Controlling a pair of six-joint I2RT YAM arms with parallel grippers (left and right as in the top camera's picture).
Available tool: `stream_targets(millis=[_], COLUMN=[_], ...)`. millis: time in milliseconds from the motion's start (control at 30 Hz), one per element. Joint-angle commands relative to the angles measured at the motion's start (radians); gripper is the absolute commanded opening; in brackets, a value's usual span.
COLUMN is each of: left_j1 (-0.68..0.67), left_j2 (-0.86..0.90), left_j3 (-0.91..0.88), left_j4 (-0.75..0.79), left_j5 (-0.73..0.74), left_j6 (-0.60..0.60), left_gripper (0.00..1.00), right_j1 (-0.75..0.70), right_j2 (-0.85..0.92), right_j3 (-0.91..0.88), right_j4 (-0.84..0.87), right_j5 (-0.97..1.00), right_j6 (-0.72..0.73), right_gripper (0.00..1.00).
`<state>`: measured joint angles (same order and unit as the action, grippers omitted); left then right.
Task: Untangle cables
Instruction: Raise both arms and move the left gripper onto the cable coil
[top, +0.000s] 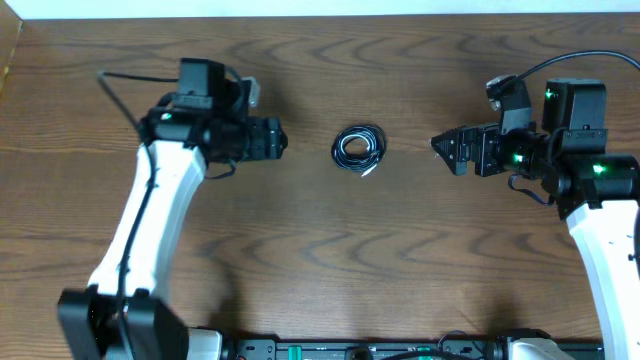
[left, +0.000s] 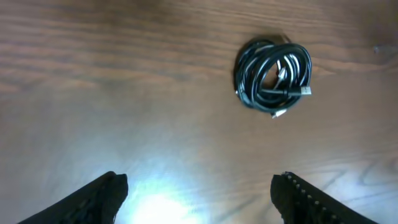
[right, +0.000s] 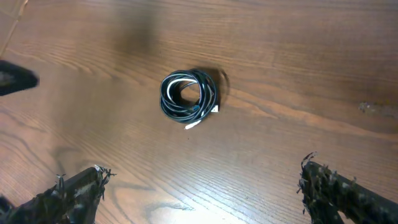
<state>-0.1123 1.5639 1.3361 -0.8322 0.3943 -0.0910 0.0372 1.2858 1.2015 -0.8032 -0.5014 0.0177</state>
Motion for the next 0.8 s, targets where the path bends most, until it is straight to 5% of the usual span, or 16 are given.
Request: stream_targets(millis=[0,767], left_j1=[-0.021,-0.279], left_j2=[0.06,0.423], left_j3=[0.016,0.017], left_j4=[0.06,0.555], left_j5=[-0.01,-0.085], left_j6=[-0.055,-0.185], left_gripper=[0.79,0.71], right_j1=[0.005,0.005], right_j2=[0.018,0.108], right_j3=[0.021,0.021], right_j4=[-0.002,0.007], right_j5=[-0.014,-0.002], right_j6=[0.024,0.034], right_gripper=[0.97,0.93])
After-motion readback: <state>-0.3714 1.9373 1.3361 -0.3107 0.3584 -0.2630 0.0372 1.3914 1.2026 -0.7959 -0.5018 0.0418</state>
